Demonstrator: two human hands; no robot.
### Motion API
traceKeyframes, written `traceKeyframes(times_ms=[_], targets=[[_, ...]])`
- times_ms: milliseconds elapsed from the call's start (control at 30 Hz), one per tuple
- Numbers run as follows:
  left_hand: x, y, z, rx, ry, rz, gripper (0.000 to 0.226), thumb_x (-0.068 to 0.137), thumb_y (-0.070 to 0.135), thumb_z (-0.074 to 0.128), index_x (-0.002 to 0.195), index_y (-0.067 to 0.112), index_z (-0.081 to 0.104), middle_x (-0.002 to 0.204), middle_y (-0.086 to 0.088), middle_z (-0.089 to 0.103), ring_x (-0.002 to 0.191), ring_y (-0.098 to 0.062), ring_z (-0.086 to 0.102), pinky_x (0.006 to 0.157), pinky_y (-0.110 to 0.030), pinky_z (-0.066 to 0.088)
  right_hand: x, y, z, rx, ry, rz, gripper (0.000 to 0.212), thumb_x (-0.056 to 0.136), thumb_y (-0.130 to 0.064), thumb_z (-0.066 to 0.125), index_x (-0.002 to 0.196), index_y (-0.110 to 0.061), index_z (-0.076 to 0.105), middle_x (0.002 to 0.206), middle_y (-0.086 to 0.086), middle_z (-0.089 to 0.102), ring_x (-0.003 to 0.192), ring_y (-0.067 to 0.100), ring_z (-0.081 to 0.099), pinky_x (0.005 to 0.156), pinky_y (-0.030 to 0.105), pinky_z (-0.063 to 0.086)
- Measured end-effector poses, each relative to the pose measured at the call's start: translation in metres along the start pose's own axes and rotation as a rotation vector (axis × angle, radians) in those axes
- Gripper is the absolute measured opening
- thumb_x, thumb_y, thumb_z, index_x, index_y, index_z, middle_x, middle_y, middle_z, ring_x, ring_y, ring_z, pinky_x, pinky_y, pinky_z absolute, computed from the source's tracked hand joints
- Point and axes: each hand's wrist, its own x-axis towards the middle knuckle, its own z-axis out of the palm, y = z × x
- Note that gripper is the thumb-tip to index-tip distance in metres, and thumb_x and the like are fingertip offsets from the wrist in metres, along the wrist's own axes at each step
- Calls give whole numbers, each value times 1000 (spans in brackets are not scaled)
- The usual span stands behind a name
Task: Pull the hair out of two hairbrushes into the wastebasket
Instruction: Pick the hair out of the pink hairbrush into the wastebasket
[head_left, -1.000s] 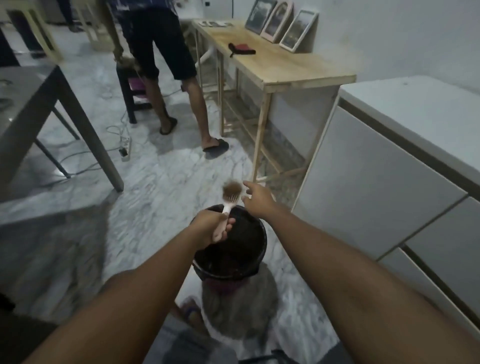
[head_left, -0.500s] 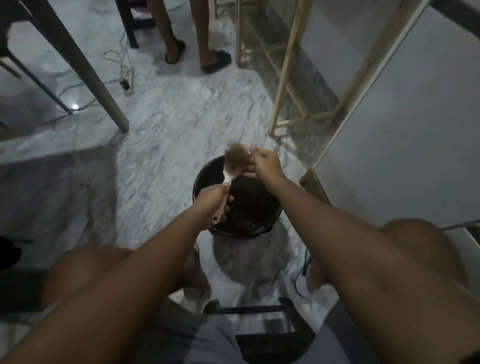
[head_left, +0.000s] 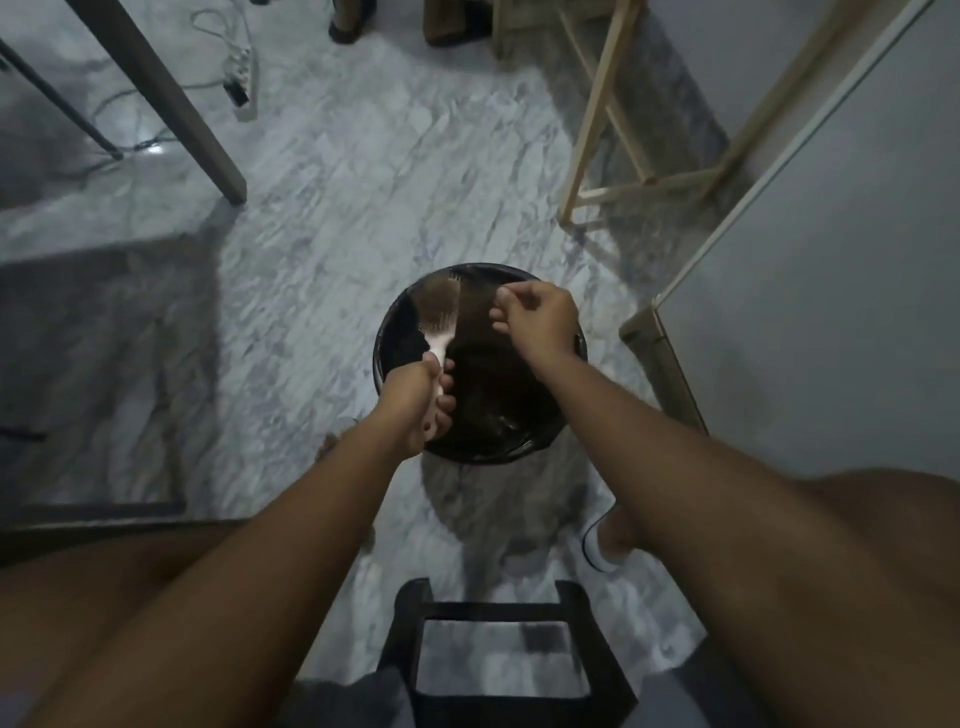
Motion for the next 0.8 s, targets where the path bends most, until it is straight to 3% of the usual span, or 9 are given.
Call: traceKeyframes(times_ms=[200, 367, 433, 467, 533, 600, 700, 733, 800], targets=[[20, -20, 11, 10, 39, -40, 28, 106, 39, 37, 97, 20, 56, 67, 8, 46, 46, -7, 37, 38, -19, 28, -2, 17, -13, 134, 328, -192, 9, 98, -14, 61, 95, -7, 67, 84, 6, 70, 81, 18, 74, 63, 32, 63], [37, -30, 3, -126, 126, -92, 35, 108, 40, 30, 85, 21, 48, 65, 7, 41, 46, -7, 33, 39, -18, 26, 7, 30, -30, 322, 656, -61, 10, 103, -18, 50, 94, -17, 56, 86, 2, 66, 75, 13, 70, 62, 38, 63], [42, -33, -10, -117, 121, -91, 33, 108, 41, 31, 88, 21, 49, 65, 7, 41, 47, -8, 33, 40, -18, 26, 14, 39, -37, 52, 524, -34, 11, 100, -17, 50, 95, -22, 58, 90, 1, 67, 82, 18, 70, 76, 43, 62], [42, -34, -15, -84, 97, -94, 32, 107, 41, 32, 89, 22, 50, 66, 7, 41, 49, -8, 33, 40, -18, 27, 14, 45, -38, -174, 339, 15, 13, 98, -13, 51, 103, -19, 61, 100, 4, 68, 94, 23, 69, 89, 37, 57], [39, -36, -22, 1, 26, -97, 29, 107, 41, 34, 93, 23, 52, 70, 7, 42, 51, -9, 34, 42, -19, 29, 7, 53, -38, -564, -54, 145, 41, 92, -9, 54, 134, -9, 52, 129, 11, 60, 120, 29, 58, 95, 26, 43], [36, -36, -24, 79, -33, -81, 27, 106, 40, 36, 99, 22, 55, 72, 5, 44, 51, -10, 36, 44, -22, 32, 2, 50, -31, -521, -215, 191, 63, 92, -12, 54, 152, -12, 33, 148, 11, 47, 133, 28, 49, 100, 28, 40], [32, -35, -26, 155, -93, -21, 26, 105, 38, 41, 108, 20, 59, 76, 3, 50, 53, -12, 45, 46, -25, 41, -1, 43, -14, -250, -288, 178, 66, 98, -26, 53, 157, -27, 22, 154, 7, 41, 137, 25, 47, 105, 42, 48], [31, -34, -26, 178, -108, 4, 26, 105, 37, 42, 110, 19, 60, 78, 2, 53, 54, -13, 49, 47, -26, 43, -1, 40, -8, -221, -322, 187, 62, 99, -34, 53, 155, -26, 27, 146, 5, 50, 131, 23, 52, 101, 44, 52], [31, -31, -27, 216, -118, 60, 28, 105, 37, 44, 115, 17, 60, 83, 0, 61, 56, -14, 55, 47, -27, 43, -2, 36, -2, -218, -369, 174, 50, 100, -47, 48, 138, -14, 56, 118, 3, 68, 105, 20, 70, 81, 40, 62]])
